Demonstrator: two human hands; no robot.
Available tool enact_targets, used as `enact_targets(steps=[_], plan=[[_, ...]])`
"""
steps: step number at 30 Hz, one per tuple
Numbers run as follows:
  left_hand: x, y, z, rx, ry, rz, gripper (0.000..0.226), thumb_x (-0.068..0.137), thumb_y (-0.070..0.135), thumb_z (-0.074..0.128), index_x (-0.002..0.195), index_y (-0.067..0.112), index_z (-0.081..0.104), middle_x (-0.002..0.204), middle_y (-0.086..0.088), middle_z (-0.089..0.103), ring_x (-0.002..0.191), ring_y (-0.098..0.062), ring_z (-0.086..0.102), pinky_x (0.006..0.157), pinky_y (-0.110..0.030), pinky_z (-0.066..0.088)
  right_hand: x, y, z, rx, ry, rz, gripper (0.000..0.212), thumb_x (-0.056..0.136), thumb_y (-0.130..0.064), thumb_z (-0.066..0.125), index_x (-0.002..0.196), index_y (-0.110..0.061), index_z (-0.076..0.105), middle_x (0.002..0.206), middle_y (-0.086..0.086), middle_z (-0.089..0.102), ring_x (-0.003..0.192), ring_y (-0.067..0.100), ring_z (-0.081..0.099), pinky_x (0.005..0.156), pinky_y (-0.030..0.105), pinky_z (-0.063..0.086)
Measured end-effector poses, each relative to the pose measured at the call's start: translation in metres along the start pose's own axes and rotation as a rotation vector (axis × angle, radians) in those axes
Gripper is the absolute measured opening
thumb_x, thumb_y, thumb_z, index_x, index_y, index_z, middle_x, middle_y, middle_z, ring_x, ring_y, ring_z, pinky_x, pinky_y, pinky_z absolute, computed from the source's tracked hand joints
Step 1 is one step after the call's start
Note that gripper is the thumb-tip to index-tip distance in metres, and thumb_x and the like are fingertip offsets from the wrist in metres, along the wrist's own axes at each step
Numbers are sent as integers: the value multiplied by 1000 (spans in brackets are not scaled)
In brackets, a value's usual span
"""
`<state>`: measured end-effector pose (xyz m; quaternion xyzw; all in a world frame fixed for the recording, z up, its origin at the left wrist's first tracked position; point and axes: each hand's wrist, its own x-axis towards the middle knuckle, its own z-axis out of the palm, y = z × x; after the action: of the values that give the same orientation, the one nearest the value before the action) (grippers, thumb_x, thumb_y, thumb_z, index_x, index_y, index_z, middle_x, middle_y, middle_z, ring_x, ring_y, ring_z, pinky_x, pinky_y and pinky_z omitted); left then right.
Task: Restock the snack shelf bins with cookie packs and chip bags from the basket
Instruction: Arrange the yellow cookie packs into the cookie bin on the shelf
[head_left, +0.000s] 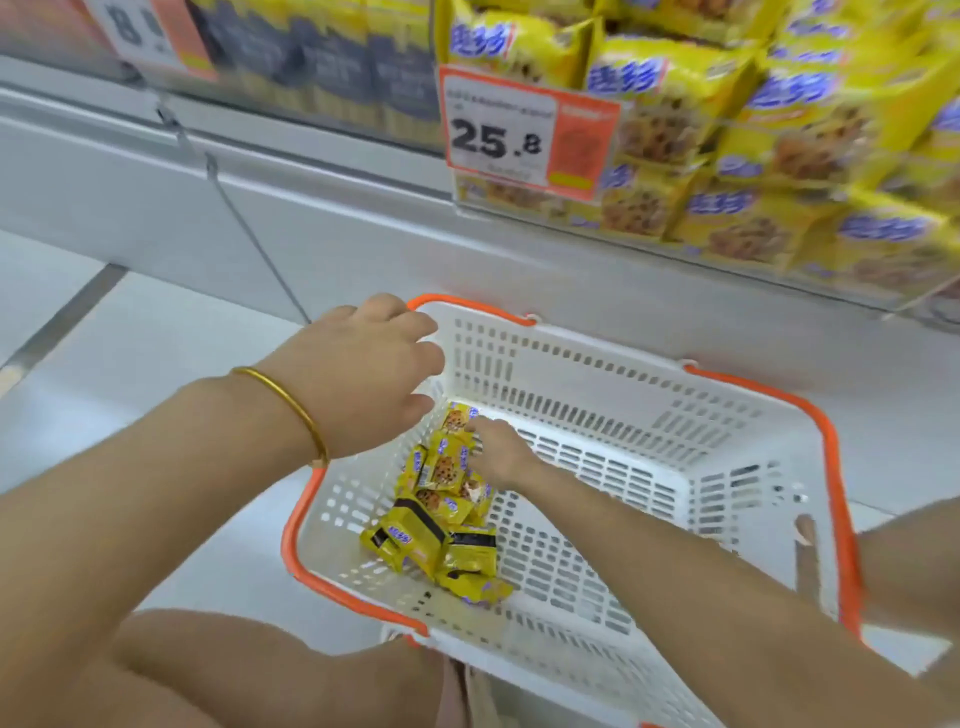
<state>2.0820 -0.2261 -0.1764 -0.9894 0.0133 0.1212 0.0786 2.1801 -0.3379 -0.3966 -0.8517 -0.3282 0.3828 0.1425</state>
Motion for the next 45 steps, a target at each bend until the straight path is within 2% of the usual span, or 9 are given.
enact_targets(steps=[4, 8, 12, 15, 21, 28, 35, 39, 45], plan=[[-2, -12, 7, -86, 6, -21, 61, 83, 51, 19, 119, 22, 59, 132, 0, 49, 124, -26, 41, 95, -43, 44, 35, -5, 39, 185, -61, 131, 70, 94, -12, 54, 151, -12, 13, 157, 12, 13, 134, 31, 36, 100, 36, 39], [-8, -32, 24, -56, -20, 17, 51, 75, 42, 31, 88, 15, 71, 98, -6, 67, 93, -33, 62, 66, -46, 56, 56, -9, 66, 46, 57, 233, 37, 89, -17, 61, 124, -10, 47, 141, 14, 35, 101, 30, 57, 79, 41, 51], [-3, -29, 25, -23, -94, -7, 42, 93, 43, 32, 122, 24, 55, 133, 2, 47, 124, -23, 41, 97, -41, 44, 48, -4, 52, 1, 24, 181, 26, 83, -31, 71, 93, -10, 60, 114, 11, 52, 94, 26, 56, 71, 33, 46], [8, -23, 17, -6, -181, -8, 41, 96, 42, 35, 134, 27, 39, 141, 7, 35, 129, -17, 31, 104, -36, 36, 27, 3, 21, 196, 21, 79, 40, 82, -27, 72, 66, -18, 36, 79, 6, 40, 70, 20, 42, 64, 30, 35], [30, 7, -9, -266, -194, -55, 48, 95, 39, 47, 137, 18, 38, 134, -2, 48, 119, -19, 49, 94, -27, 39, -70, -8, -84, 721, -91, -194, 16, 84, -12, 69, 91, -1, 59, 84, 4, 56, 78, 16, 61, 80, 38, 54], [55, 50, -81, -733, 95, -31, 20, 82, 21, 70, 99, 16, 62, 73, 4, 56, 64, -12, 57, 59, -25, 46, -186, -19, -171, 865, 325, -309, 23, 84, -11, 66, 103, -15, 54, 87, 2, 59, 63, 4, 57, 57, 16, 47], [77, 85, -145, -1213, 549, 46, 17, 86, 7, 63, 89, 20, 54, 93, -16, 60, 68, -17, 62, 54, -28, 55, -252, -11, -240, 915, 819, -371, 37, 77, -4, 72, 98, -19, 46, 87, 9, 65, 70, 16, 64, 64, 38, 54], [92, 80, -147, -667, 980, 50, 27, 87, 17, 54, 113, 12, 56, 110, -2, 51, 104, -20, 54, 93, -33, 44, -241, -13, -300, 492, 1282, -287, 33, 75, -22, 75, 97, -20, 51, 95, -1, 59, 91, 19, 61, 81, 39, 51], [113, 61, -129, -89, 912, 32, 42, 84, 24, 50, 122, 6, 56, 145, -23, 36, 137, -41, 28, 110, -53, 28, -177, -26, -374, -180, 1351, -34, 37, 86, -21, 65, 117, -14, 46, 114, 6, 61, 111, 29, 48, 77, 35, 38]])
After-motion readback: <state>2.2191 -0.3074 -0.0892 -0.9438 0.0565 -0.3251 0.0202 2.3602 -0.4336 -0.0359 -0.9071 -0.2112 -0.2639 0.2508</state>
